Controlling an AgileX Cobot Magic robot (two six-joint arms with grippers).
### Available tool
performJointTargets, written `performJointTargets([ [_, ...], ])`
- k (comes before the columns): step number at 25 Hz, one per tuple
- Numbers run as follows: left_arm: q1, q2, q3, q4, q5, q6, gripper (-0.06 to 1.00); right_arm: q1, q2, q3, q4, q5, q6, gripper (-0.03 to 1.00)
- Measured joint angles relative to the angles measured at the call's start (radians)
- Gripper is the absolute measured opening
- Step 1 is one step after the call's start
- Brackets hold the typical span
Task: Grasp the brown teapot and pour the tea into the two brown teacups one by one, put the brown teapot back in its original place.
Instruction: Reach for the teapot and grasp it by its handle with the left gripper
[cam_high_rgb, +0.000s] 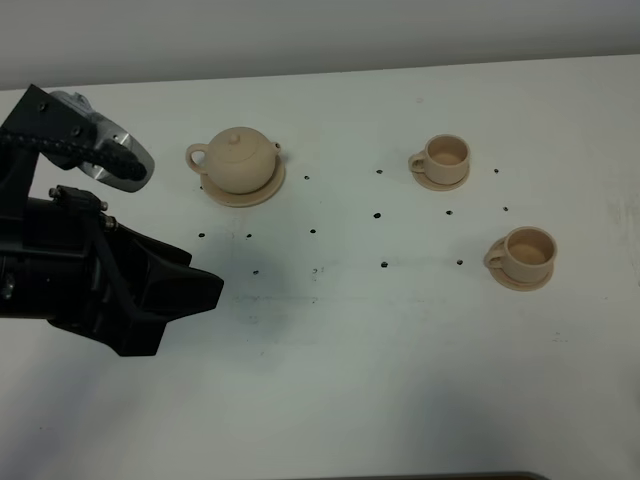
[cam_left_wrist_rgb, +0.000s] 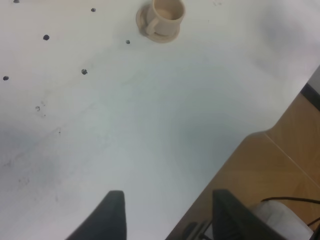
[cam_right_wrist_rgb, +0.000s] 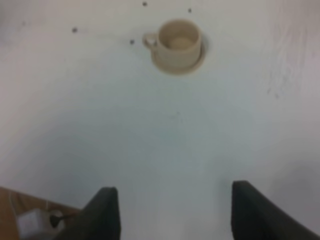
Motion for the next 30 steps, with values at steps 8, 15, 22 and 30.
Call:
performJointTargets([
  [8,0.000,0.000,0.000,0.002,-0.003,0.000,0.43,0.000,0.000,0.019,0.001,0.024,0.000,0.48],
  [15,0.000,0.000,0.000,0.002,-0.021,0.000,0.43,0.000,0.000,0.023,0.004,0.028,0.000,0.48],
  [22,0.000,0.000,0.000,0.003,-0.024,0.002,0.43,-0.033,0.000,0.023,0.005,0.028,0.000,0.48],
  [30,0.000,0.000,0.000,0.003,-0.048,0.005,0.43,-0.216,-0.025,0.023,0.004,0.027,0.000,0.48],
])
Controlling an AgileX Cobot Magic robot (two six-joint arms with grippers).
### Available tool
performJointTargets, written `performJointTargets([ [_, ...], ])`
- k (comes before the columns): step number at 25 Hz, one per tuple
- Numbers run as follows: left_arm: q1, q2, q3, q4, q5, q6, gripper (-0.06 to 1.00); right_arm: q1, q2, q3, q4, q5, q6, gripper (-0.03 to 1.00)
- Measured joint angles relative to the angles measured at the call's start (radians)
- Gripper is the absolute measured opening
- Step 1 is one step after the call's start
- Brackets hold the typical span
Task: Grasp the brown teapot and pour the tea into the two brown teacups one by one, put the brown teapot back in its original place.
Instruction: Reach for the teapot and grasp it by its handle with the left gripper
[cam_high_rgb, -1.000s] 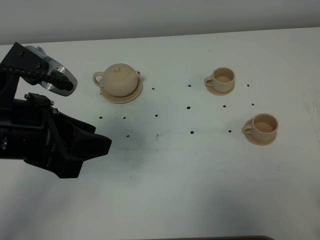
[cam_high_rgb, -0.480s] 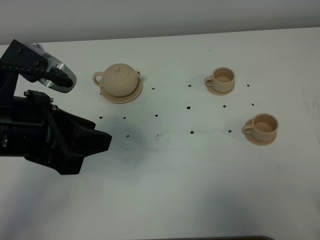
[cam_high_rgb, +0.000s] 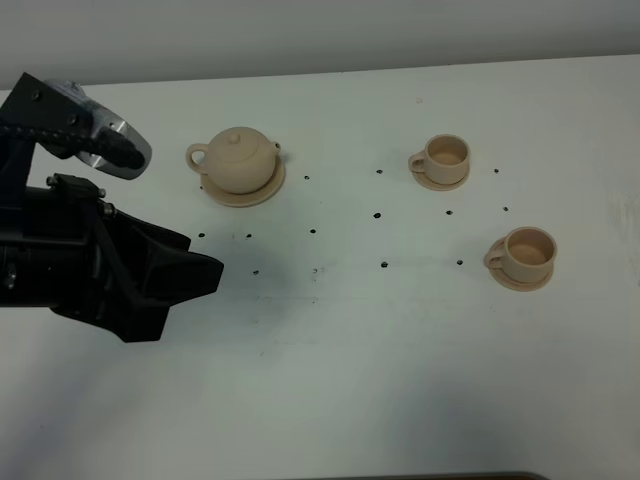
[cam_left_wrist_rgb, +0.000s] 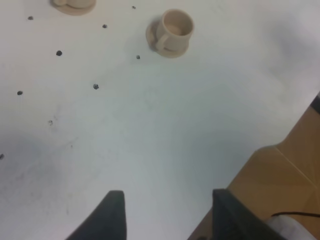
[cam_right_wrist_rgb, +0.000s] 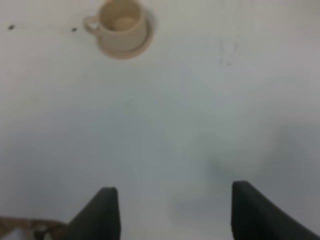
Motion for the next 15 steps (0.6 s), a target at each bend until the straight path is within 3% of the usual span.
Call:
performJointTargets([
  [6,0.000,0.000,0.000,0.000,-0.011,0.009,0.43,-0.071,-0.145,0.001,-0.004,0.001,0.000,0.48],
  [15,0.000,0.000,0.000,0.000,-0.022,0.013,0.43,-0.078,-0.249,0.001,-0.020,0.001,0.000,0.48],
])
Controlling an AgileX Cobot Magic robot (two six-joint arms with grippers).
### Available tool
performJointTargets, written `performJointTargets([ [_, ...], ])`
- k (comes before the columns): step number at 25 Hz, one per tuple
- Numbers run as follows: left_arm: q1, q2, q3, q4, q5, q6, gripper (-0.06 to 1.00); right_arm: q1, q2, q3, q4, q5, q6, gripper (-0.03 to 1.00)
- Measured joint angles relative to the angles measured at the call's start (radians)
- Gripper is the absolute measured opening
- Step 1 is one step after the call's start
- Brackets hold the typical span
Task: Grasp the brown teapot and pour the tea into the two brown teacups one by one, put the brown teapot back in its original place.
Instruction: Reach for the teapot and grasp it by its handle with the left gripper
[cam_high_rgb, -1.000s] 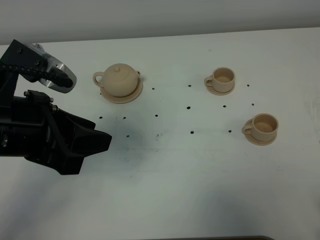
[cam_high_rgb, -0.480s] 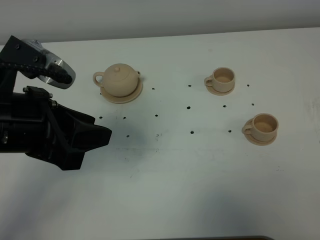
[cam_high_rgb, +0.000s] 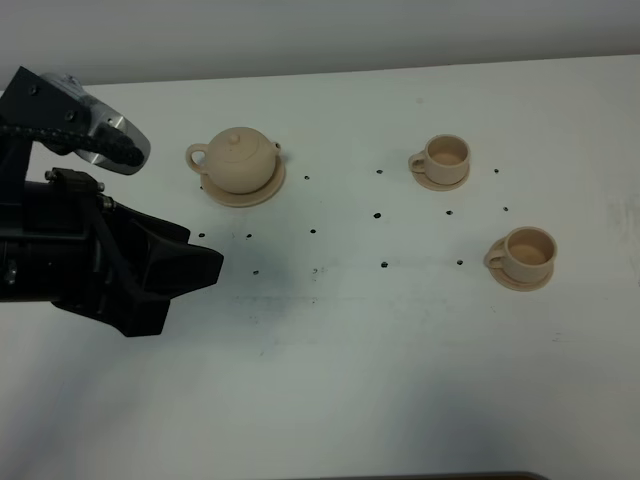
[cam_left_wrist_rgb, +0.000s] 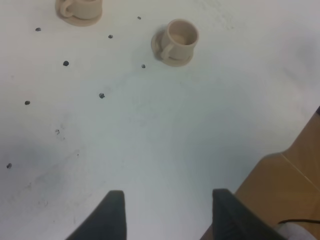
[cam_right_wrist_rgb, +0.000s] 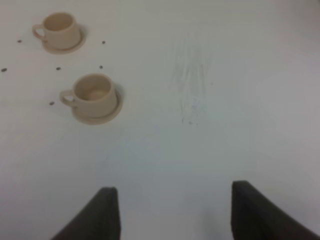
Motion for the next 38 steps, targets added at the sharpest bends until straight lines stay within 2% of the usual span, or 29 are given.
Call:
performJointTargets([
  [8,0.000,0.001,0.000,0.000,-0.001,0.003,0.43,0.053,-0.047,0.000,-0.009,0.001,0.000,0.48],
  [18,0.000,0.015,-0.001,-0.002,-0.019,0.004,0.43,0.054,-0.048,0.000,-0.009,0.001,0.000,0.48],
  [22,0.000,0.092,-0.033,-0.002,-0.022,0.004,0.43,0.054,-0.048,0.000,-0.009,0.001,0.001,0.48],
  [27,0.000,0.250,-0.136,0.000,0.004,0.004,0.43,0.054,-0.048,0.000,-0.009,0.001,0.001,0.48],
  [32,0.000,0.399,-0.306,-0.001,0.063,-0.009,0.43,0.054,-0.048,0.000,-0.009,0.001,0.001,0.48],
  [38,-0.029,0.585,-0.524,0.003,0.201,-0.017,0.43,0.054,-0.048,0.000,-0.009,0.001,0.001,0.48],
])
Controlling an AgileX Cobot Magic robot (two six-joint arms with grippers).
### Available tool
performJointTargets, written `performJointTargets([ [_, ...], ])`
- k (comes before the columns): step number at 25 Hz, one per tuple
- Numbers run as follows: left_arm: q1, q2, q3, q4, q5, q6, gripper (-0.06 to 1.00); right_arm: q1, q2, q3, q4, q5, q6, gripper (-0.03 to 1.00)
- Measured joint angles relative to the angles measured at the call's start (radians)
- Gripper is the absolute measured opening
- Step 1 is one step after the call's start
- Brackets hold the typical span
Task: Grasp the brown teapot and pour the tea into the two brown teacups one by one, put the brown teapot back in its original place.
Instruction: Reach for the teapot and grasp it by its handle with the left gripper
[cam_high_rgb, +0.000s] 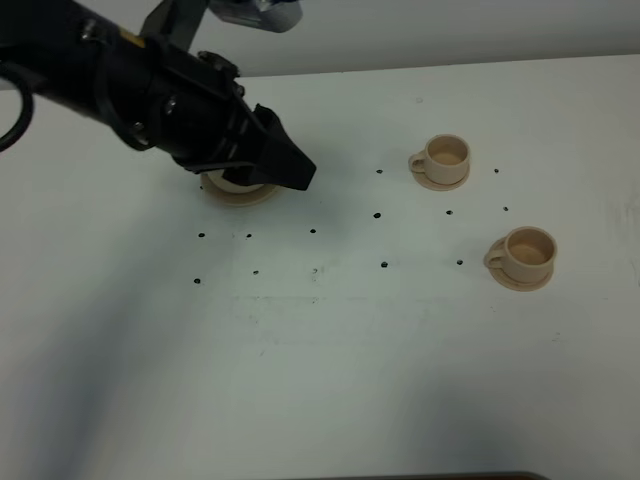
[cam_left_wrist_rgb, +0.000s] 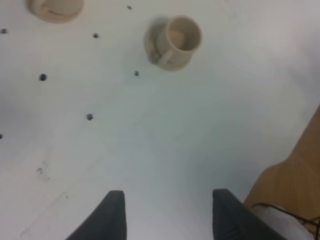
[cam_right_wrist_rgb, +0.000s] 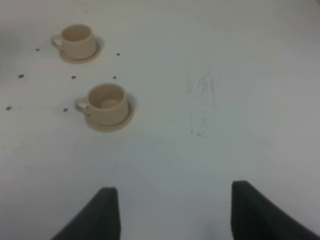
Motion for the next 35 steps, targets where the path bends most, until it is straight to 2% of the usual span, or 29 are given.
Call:
performJointTargets([
  [3,-0.052,0.093,-0.119,0.044,0.064,-0.004,0.43,0.000,0.000,0.000,0.000,0.000,0.000,0.48],
  [8,-0.148,0.223,-0.270,0.234,0.177,-0.008,0.43,0.000,0.000,0.000,0.000,0.000,0.000,0.48],
  [13,-0.207,0.265,-0.288,0.467,0.206,0.061,0.43,0.000,0.000,0.000,0.000,0.000,0.000,0.48],
  [18,-0.208,0.267,-0.291,0.619,0.206,0.156,0.43,0.000,0.000,0.000,0.000,0.000,0.000,0.48],
  [24,-0.207,0.267,-0.294,0.836,0.206,0.232,0.43,0.000,0.000,0.000,0.000,0.000,0.000,0.48],
  [26,-0.201,0.267,-0.294,0.878,0.206,0.260,0.43,0.000,0.000,0.000,0.000,0.000,0.000,0.48],
  [29,-0.175,0.267,-0.294,0.893,0.206,0.311,0.43,0.000,0.000,0.000,0.000,0.000,0.000,0.48],
  [35,-0.100,0.267,-0.294,0.851,0.206,0.335,0.43,0.000,0.000,0.000,0.001,0.000,0.000,0.48],
])
